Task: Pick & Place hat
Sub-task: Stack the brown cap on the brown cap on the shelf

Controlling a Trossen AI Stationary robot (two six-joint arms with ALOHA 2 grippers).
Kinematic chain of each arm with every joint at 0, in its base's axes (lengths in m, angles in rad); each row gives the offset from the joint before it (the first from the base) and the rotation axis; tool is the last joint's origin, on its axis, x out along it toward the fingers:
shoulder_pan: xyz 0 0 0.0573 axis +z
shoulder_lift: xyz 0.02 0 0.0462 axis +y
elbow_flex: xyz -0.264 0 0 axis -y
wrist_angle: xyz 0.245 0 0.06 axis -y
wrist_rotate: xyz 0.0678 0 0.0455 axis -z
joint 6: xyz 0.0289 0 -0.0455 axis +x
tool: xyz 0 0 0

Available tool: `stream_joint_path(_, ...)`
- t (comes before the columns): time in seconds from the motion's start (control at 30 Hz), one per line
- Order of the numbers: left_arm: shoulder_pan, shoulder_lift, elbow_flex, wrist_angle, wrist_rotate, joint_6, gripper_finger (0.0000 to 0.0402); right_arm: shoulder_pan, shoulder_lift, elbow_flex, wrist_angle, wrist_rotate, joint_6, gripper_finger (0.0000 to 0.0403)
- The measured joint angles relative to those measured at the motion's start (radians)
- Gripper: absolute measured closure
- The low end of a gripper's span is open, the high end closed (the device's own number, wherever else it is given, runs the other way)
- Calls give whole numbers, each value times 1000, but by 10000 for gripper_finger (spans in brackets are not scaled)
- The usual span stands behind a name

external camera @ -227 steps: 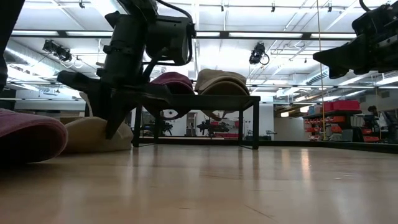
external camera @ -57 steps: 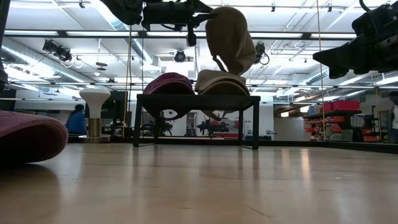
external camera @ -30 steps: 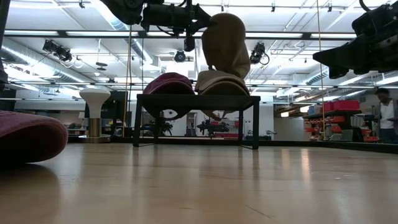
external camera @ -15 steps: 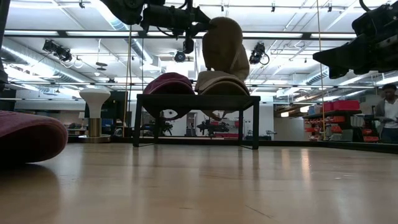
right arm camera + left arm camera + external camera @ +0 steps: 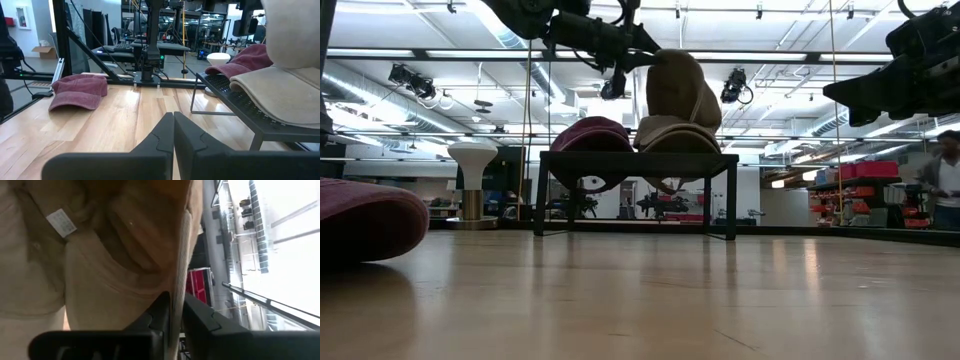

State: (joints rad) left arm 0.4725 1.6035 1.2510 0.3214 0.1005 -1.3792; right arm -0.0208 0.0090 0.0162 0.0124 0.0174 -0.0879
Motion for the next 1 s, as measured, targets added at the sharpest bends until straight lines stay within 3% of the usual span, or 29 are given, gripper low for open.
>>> stream_joint_path(0.5, 0, 0, 0, -27, 4, 50, 212, 0, 0, 0, 0, 0, 0, 392)
stream_joint_path(1.0, 2, 0, 0, -104, 25, 170, 215, 0, 0, 0, 0, 0, 0, 392)
